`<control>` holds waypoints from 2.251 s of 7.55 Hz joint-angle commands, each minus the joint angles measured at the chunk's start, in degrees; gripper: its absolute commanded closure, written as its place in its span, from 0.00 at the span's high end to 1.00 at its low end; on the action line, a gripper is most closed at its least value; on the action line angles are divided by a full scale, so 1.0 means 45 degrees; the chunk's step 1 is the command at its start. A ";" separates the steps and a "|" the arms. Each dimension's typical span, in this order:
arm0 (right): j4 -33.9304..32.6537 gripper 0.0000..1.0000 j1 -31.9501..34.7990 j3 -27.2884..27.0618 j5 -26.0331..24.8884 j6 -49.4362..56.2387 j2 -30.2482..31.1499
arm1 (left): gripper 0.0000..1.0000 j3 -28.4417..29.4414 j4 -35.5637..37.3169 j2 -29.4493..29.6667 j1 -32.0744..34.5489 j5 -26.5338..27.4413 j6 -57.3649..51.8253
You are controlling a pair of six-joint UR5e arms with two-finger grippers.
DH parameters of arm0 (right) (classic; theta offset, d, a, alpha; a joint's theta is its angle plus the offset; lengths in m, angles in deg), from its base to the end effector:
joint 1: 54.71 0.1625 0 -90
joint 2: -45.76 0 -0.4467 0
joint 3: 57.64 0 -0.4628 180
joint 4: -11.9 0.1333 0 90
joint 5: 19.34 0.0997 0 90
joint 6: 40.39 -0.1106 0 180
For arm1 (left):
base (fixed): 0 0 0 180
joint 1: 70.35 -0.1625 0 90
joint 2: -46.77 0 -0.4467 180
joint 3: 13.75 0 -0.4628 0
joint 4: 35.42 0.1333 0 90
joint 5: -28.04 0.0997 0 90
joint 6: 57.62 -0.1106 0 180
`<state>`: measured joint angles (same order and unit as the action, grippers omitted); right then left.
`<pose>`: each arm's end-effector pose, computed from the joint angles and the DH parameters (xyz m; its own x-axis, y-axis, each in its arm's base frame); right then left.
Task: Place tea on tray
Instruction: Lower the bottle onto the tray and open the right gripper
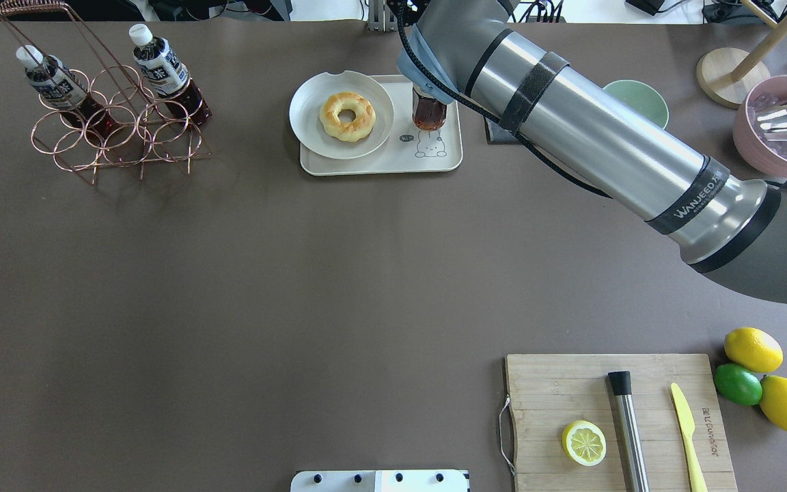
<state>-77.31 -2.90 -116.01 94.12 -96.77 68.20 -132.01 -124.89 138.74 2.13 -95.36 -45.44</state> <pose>-0.5037 -0.7847 0.0832 0.7304 0.1070 0.6746 -0.2034 0.9769 0.0653 0.0958 -0.5440 0.4067 0.7531 0.3251 -0.5719 -0.1050 0.9176 0.3834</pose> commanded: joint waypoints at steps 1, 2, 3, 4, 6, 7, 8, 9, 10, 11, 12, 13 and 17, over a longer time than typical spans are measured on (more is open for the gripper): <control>0.0000 0.00 -0.0048 -0.0404 0.0002 -0.0049 0.0305 | 0.98 0.0050 0.0000 0.0051 -0.0014 0.0018 -0.0010; 0.0019 0.00 -0.0047 -0.0523 0.0002 -0.0049 0.0345 | 0.98 0.0069 0.0000 0.0051 -0.0014 0.0018 -0.0010; 0.0020 0.00 -0.0067 -0.0621 0.0002 -0.0068 0.0423 | 0.98 0.0050 0.0000 0.0070 -0.0014 0.0018 -0.0030; 0.0155 0.00 -0.0086 -0.0738 0.0002 -0.0049 0.0675 | 0.98 0.0050 0.0000 0.0070 -0.0014 0.0018 -0.0030; 0.0195 0.00 -0.0106 -0.0759 0.0002 -0.0049 0.0677 | 0.98 0.0088 0.0000 0.0090 -0.0014 0.0057 -0.0030; 0.0195 0.00 -0.0106 -0.0759 0.0002 -0.0030 0.0658 | 0.98 0.0089 0.0000 0.0090 -0.0014 0.0057 -0.0069; 0.0253 0.00 -0.0106 -0.0739 0.0002 -0.0010 0.0677 | 0.98 0.0166 0.0000 0.0090 -0.0014 0.0057 -0.0069; 0.0254 0.02 -0.0106 -0.0739 0.0002 0.0009 0.0677 | 0.98 0.0206 0.0000 0.0071 -0.0014 0.0057 -0.0127; 0.0254 0.09 -0.0106 -0.0739 -0.0017 0.0029 0.0697 | 0.98 0.0206 0.0000 0.0070 -0.0014 0.0057 -0.0128; 0.0273 0.36 -0.0125 -0.0739 -0.0017 0.0029 0.0697 | 0.98 0.0225 0.0000 0.0070 -0.0014 0.0057 -0.0128; 0.0254 0.45 -0.0145 -0.0739 -0.0017 0.0029 0.0697 | 0.98 0.0245 0.0000 0.0070 -0.0014 0.0057 -0.0166; 0.0254 0.58 -0.0164 -0.0758 -0.0017 0.0010 0.0678 | 0.98 0.0226 0.0000 0.0070 -0.0014 0.0057 -0.0147; -0.0153 1.00 0.0224 -0.1594 0.0448 0.0303 0.0794 | 0.98 0.0245 0.0000 0.0070 -0.0014 0.0038 -0.0167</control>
<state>-76.39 -3.29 -120.55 94.39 -95.79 71.37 -130.87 -124.89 139.05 2.07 -95.15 -46.15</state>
